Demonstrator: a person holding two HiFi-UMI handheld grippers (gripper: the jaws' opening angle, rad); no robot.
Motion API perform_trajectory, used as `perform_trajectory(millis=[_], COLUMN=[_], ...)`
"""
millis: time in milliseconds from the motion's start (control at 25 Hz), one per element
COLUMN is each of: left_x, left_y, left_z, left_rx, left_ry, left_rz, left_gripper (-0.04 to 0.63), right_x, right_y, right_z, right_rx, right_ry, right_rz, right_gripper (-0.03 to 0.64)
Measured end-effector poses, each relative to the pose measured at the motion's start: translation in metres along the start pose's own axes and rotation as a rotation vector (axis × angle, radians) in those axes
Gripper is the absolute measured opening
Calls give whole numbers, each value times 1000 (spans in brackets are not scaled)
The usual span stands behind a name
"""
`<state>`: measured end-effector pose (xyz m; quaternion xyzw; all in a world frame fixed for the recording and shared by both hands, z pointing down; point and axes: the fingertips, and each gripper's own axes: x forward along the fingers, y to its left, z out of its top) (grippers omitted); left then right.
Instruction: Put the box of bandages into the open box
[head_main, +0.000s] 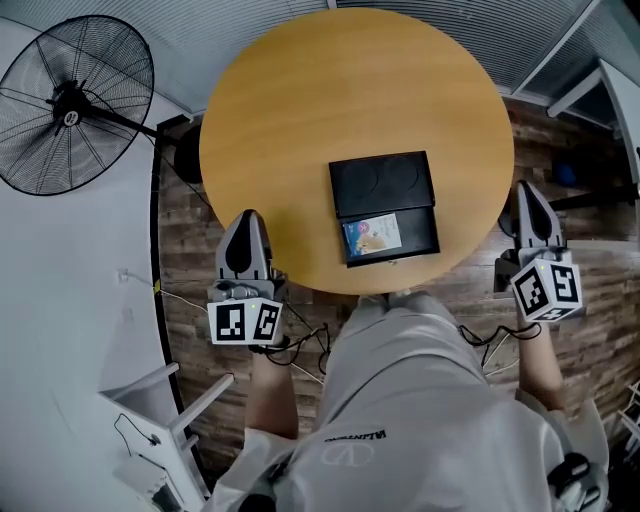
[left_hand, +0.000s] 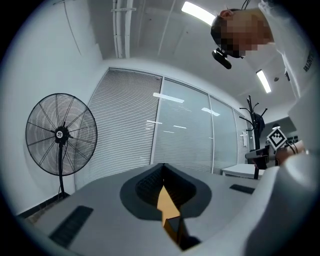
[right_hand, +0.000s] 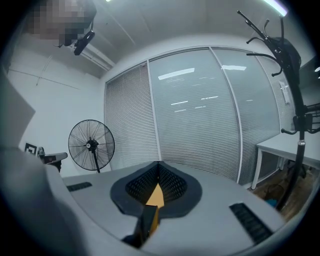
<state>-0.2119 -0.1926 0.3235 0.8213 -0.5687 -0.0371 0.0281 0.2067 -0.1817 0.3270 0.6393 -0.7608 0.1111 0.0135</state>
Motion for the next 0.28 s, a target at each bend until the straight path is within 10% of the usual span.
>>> perform_trajectory(millis=[280], left_x=[0], left_y=[-4], left_z=[-2], left_rx=[-10], left_ry=[9], left_rz=[-11], left_gripper=[8], right_x=[-1], right_y=[2], right_z=[1], right_rx=[3], right_ry=[3], right_rz=[3], right_gripper=[15])
